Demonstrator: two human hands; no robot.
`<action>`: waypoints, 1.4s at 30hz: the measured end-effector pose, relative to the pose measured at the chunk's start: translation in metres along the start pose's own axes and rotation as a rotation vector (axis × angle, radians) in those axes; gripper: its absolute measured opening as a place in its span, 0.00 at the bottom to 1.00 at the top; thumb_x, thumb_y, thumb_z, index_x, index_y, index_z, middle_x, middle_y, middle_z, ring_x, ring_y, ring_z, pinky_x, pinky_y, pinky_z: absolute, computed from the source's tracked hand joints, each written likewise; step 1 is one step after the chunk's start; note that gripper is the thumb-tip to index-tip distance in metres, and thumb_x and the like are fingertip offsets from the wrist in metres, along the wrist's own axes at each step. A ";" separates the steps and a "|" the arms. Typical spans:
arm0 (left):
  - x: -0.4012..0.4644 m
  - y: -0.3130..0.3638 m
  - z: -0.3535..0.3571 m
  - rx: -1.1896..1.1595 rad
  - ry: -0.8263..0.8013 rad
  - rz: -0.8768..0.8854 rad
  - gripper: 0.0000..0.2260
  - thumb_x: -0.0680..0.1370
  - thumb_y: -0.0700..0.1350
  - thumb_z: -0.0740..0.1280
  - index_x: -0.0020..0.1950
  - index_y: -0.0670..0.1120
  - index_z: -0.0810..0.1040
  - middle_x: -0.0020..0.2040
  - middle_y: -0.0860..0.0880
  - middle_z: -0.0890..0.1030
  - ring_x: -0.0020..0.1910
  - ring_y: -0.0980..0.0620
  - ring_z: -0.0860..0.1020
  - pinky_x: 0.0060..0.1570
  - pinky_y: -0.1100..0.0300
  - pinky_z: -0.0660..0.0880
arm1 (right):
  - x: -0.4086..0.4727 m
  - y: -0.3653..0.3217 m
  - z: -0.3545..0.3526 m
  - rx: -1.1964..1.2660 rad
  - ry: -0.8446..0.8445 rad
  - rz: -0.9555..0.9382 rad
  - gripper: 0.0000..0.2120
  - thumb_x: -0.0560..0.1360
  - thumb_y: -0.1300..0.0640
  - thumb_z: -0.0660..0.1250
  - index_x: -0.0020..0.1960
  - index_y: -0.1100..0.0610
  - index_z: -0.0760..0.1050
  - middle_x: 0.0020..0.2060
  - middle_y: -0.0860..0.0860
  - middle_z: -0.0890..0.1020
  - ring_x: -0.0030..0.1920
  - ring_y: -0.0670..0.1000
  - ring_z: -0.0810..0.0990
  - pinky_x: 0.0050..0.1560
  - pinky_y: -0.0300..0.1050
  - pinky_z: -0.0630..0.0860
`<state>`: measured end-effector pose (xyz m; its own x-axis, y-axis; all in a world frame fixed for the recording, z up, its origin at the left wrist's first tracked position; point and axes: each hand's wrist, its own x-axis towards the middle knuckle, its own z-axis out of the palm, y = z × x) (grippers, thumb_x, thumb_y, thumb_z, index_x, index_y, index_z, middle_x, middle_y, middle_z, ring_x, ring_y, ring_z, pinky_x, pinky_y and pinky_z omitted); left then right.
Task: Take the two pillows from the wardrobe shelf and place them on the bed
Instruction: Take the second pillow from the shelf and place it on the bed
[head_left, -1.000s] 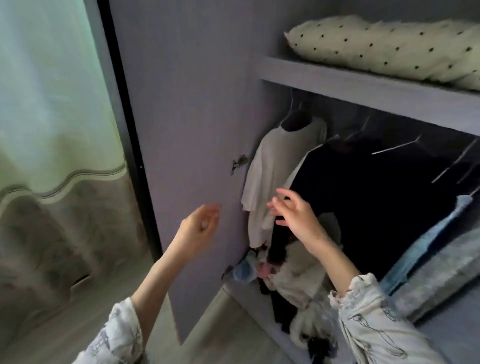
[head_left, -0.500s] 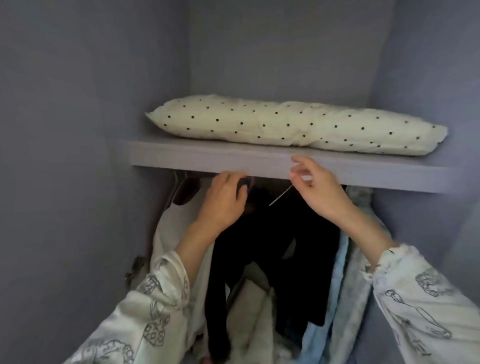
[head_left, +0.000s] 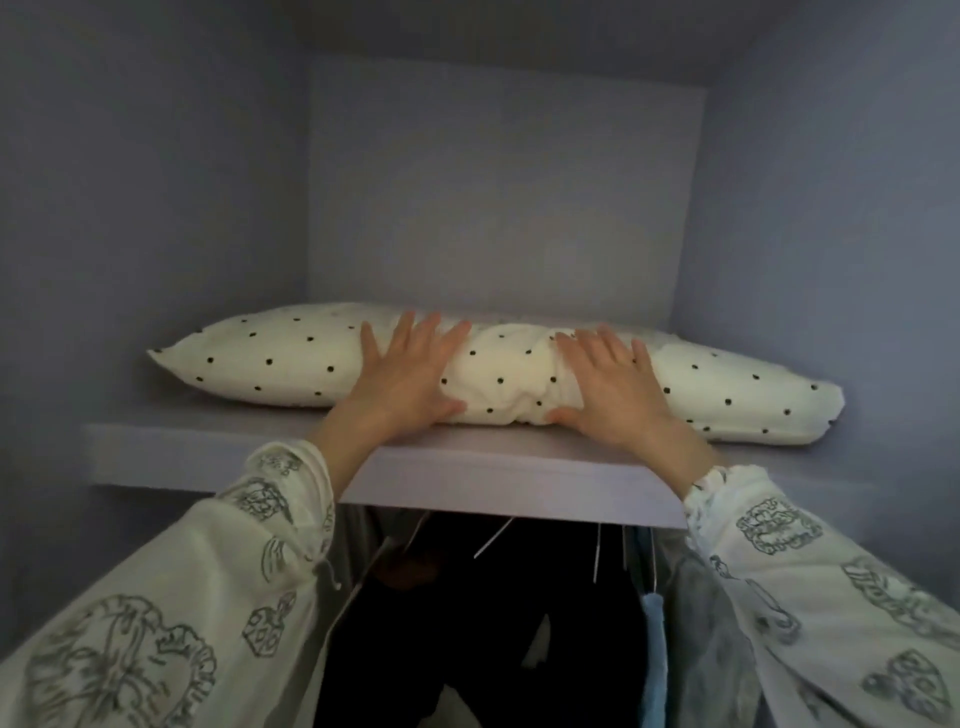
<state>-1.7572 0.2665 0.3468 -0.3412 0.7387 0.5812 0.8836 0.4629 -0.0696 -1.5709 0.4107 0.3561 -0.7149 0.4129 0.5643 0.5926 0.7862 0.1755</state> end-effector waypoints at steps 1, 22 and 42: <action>0.009 0.000 0.003 0.045 -0.029 0.007 0.40 0.71 0.61 0.64 0.75 0.58 0.43 0.78 0.48 0.49 0.76 0.45 0.45 0.68 0.32 0.40 | 0.008 0.004 0.004 -0.013 -0.019 -0.006 0.42 0.71 0.38 0.65 0.76 0.50 0.47 0.75 0.52 0.56 0.75 0.54 0.52 0.73 0.60 0.45; -0.073 0.034 -0.040 0.140 0.348 0.123 0.25 0.68 0.55 0.69 0.64 0.54 0.70 0.49 0.48 0.81 0.49 0.45 0.77 0.55 0.50 0.65 | -0.063 -0.016 -0.011 0.092 0.402 -0.024 0.20 0.63 0.51 0.74 0.52 0.57 0.78 0.45 0.55 0.84 0.47 0.58 0.81 0.60 0.53 0.68; -0.210 0.100 -0.027 0.124 0.361 0.259 0.28 0.66 0.67 0.63 0.52 0.45 0.71 0.45 0.46 0.77 0.40 0.46 0.75 0.40 0.54 0.72 | -0.196 -0.014 0.009 -0.080 0.442 -0.079 0.47 0.52 0.60 0.77 0.70 0.52 0.65 0.67 0.54 0.74 0.67 0.57 0.69 0.69 0.69 0.52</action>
<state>-1.5884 0.1438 0.2398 0.0387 0.6303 0.7754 0.8724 0.3570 -0.3337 -1.4420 0.3232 0.2353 -0.5425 0.1034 0.8337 0.5818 0.7621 0.2841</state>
